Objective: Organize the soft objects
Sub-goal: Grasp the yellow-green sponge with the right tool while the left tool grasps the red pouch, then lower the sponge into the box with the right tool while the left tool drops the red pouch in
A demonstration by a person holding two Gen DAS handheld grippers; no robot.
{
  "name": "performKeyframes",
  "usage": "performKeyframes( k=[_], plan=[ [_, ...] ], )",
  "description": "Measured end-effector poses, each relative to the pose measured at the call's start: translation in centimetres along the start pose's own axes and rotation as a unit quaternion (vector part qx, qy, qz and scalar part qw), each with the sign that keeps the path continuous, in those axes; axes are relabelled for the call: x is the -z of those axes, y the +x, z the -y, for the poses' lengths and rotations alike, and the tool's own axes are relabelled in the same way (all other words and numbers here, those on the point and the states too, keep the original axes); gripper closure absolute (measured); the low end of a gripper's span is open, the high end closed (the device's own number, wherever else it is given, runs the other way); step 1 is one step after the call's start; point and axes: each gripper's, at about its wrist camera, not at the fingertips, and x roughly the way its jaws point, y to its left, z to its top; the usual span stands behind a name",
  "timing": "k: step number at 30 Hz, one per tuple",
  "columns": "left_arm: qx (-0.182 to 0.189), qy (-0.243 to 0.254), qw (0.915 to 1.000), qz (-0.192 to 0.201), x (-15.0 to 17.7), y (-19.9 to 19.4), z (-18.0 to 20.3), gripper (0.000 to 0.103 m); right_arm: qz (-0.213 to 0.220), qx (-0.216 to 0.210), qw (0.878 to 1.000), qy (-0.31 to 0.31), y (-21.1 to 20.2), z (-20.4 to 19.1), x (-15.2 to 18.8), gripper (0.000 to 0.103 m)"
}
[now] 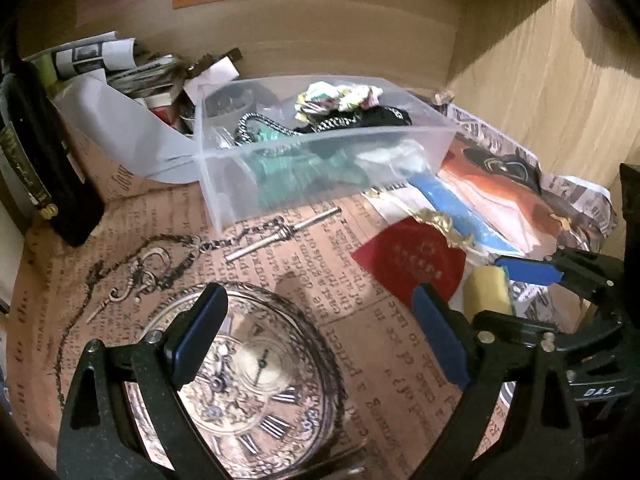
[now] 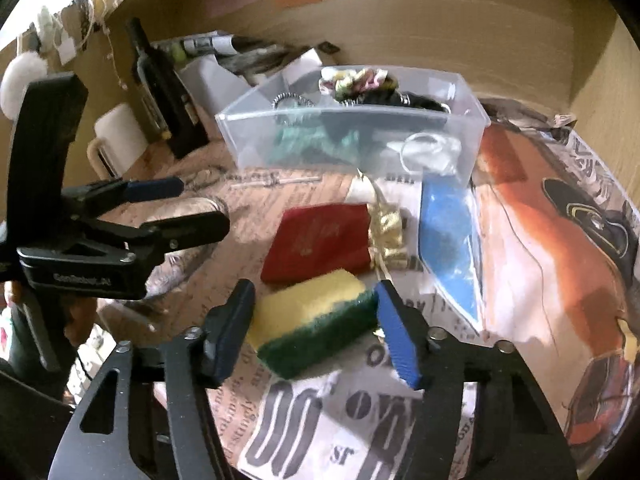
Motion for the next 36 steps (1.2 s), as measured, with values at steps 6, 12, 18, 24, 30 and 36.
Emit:
performKeyframes(
  k=[6,12,18,24,30,36],
  plan=[
    [0.006,0.013,0.9998,-0.01,-0.3,0.8,0.6,0.009,0.006,-0.005,1.0,-0.001,-0.1,0.6,0.5,0.057],
    [0.02,0.017,0.9993,-0.027,-0.9,1.7,1.4,0.009,0.024,-0.019,0.999,0.018,-1.0,1.4,0.3,0.063],
    [0.041,0.027,0.9978,-0.044,-1.9,3.0,2.6,0.009,0.081,0.006,0.996,0.044,-4.4,3.5,-0.8,0.062],
    [0.063,0.042,0.9944,-0.074,-3.0,5.7,4.8,0.009,0.108,0.041,0.991,0.069,-6.1,6.1,-1.2,0.062],
    [0.058,0.053,0.9939,-0.077,-3.4,7.8,6.3,0.023,0.117,0.052,0.988,0.084,-6.4,7.4,-1.2,0.062],
    [0.051,0.062,0.9946,-0.064,-3.5,6.8,6.0,0.082,0.12,0.048,0.989,0.076,-5.9,7.4,-1.6,0.062]
  ],
)
